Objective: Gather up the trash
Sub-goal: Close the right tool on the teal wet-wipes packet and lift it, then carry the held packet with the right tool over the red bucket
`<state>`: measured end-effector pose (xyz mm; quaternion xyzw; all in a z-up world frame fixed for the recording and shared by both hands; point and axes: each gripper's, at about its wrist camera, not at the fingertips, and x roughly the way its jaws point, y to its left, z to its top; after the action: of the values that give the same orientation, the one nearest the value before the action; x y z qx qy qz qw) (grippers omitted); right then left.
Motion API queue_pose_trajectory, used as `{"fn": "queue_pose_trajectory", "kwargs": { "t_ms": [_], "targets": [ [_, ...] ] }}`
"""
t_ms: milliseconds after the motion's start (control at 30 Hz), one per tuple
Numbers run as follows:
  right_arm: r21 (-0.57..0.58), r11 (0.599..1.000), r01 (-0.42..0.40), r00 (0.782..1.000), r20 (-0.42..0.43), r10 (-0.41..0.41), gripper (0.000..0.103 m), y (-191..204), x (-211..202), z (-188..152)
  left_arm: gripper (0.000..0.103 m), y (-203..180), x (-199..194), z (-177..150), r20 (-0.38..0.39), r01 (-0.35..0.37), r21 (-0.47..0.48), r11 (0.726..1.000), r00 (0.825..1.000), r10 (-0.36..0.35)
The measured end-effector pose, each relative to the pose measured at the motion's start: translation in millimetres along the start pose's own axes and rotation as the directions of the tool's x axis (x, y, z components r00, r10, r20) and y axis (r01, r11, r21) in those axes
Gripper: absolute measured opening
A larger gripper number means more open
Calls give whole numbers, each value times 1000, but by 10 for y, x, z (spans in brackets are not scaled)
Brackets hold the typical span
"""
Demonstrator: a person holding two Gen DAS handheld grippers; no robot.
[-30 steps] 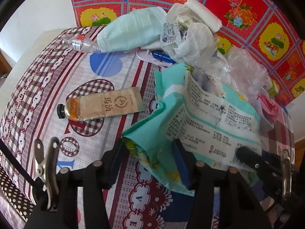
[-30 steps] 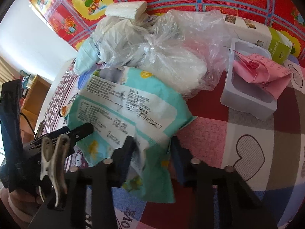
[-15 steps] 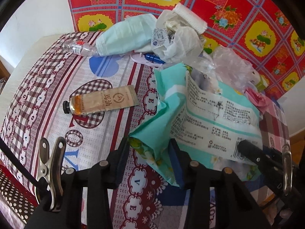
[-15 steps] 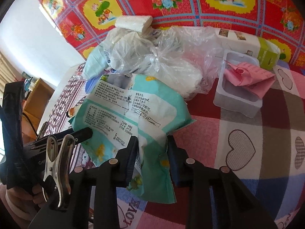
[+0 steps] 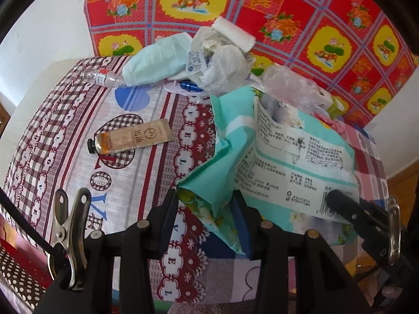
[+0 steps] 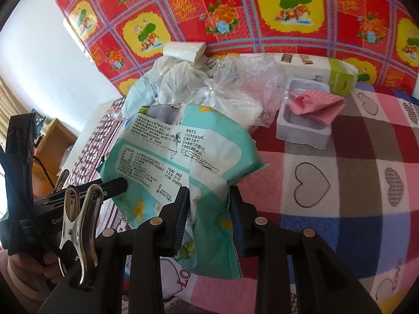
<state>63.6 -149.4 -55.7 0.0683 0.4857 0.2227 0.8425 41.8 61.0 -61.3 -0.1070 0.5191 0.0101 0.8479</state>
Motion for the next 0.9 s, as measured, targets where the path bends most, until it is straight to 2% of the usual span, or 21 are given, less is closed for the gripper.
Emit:
{"fn": "queue_pose_trajectory", "kwargs": {
  "t_ms": [433, 900],
  "targets": [
    [46, 998, 37, 998, 55, -40, 31, -78, -384, -253, 43, -247, -226, -134, 15, 45, 79, 996, 999, -46],
    [99, 993, 59, 992, 102, -69, 31, -289, -690, -371, 43, -617, -316, -100, 28, 81, 144, 986, 996, -86]
  ]
}}
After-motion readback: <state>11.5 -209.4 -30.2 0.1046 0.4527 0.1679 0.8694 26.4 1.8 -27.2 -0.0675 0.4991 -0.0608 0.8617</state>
